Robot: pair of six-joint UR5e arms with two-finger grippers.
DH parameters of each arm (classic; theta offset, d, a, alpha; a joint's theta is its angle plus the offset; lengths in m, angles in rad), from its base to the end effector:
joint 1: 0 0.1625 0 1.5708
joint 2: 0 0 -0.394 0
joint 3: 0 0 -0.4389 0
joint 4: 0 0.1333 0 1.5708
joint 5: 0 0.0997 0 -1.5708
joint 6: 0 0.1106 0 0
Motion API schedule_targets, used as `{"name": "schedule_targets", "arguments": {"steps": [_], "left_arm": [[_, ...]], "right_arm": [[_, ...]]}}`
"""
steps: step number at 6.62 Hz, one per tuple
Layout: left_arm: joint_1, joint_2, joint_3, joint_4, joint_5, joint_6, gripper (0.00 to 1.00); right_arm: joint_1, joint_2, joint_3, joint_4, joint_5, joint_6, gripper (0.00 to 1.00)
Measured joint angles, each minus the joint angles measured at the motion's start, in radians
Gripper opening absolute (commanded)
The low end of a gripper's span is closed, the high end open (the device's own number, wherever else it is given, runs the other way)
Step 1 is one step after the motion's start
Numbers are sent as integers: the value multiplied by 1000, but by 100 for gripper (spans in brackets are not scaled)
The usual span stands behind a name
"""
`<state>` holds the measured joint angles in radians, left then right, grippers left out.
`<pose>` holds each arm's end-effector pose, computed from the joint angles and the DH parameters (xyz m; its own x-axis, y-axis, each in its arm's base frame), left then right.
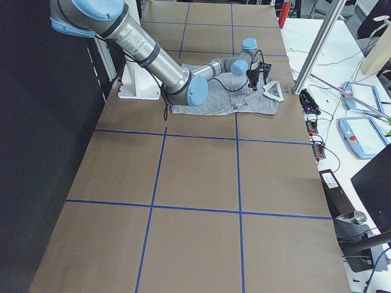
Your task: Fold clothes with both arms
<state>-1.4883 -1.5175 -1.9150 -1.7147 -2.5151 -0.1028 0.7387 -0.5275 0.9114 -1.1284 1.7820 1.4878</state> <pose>-0.0009 -0.5191 0.4469 0.5609 0.2936 -0.7741 -0.0173 0.9390 0.3436 -0.5872 -0.6837 0.1964 0.5444 0.3861 0.7447 -0.5010 0.8617 -0.0806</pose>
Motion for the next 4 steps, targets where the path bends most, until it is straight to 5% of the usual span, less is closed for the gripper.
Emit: {"name": "schedule_targets", "arguments": {"steps": [2,4], "left_arm": [[10,-68,55,-84,-3,-117,100],[94,-189,133,-148,2,-361,96]], "right_arm": [[-1,-4,11,18,-49,-5,100],[24,-94,176,13,-6,-10,100]]}}
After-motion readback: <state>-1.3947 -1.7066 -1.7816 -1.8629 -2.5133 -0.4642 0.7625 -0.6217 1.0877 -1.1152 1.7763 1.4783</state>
